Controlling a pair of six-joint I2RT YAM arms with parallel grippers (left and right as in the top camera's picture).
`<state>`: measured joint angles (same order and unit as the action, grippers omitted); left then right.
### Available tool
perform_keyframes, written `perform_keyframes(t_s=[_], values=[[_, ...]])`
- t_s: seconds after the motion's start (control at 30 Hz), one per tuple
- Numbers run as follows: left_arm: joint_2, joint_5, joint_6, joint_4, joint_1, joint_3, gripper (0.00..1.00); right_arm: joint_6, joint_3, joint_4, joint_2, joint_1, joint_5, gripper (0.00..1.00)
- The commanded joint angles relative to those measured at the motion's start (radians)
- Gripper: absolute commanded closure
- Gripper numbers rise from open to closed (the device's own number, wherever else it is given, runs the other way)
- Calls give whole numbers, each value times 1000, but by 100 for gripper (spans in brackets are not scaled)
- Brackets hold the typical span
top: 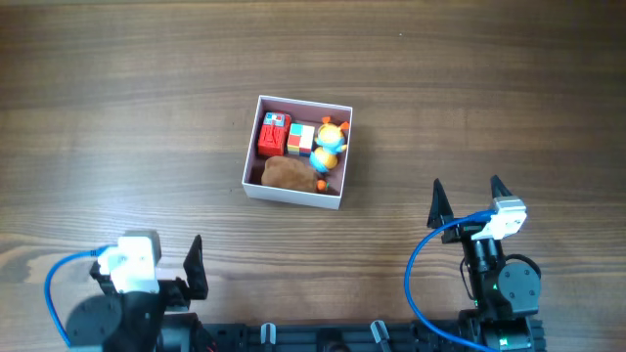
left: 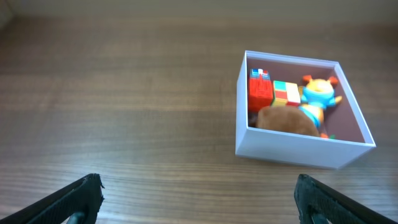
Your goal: Pack container
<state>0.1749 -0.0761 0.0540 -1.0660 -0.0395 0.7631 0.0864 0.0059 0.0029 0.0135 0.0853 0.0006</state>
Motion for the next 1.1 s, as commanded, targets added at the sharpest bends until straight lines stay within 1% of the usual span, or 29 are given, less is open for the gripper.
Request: perform_keyframes(t_s=[0.0,0.03,0.13,0.23,0.3,0.33,0.37,0.4,0.43,0.53,0.6,0.67,0.73,0.8,1.07], values=[[-135,-37,-10,102,-13,-166,0,21,0,4,-2,2,-1,0],[-154,-50,-10,151,-14,-206,0,21,0,4,-2,2,-1,0],[-172,-93,-9,397,-14,-353,0,21,0,4,-2,2,-1,0],[-172,-124,-9,750,-14,-520,0,21,0,4,-2,2,-1,0],[-172,-130,-9,942,-14,-615,1,21,0,4,-2,2,-1,0],[-172,-132,-9,1004,-14,-646,0,21,0,4,-2,2,-1,0],[-172,-144,-8,1099,-13,-698,0,21,0,4,-2,2,-1,0],[-172,-154,-5,1135,-13,-726,0,21,0,4,-2,2,-1,0],[-172,-156,-6,1155,-13,-756,0,21,0,4,-2,2,-1,0],[-172,-151,-10,1064,-13,-758,0,21,0,4,-2,2,-1,0],[-172,-122,-17,1050,-13,-758,0,21,0,4,-2,2,-1,0],[-172,0,-95,1044,-13,-758,0,21,0,4,-2,2,-1,0],[-172,68,-122,1030,-13,-758,0,21,0,4,-2,2,-1,0],[-172,59,-122,988,-13,-758,0,21,0,4,-2,2,-1,0],[-169,55,-122,990,-13,-758,0,21,0,4,-2,2,-1,0]])
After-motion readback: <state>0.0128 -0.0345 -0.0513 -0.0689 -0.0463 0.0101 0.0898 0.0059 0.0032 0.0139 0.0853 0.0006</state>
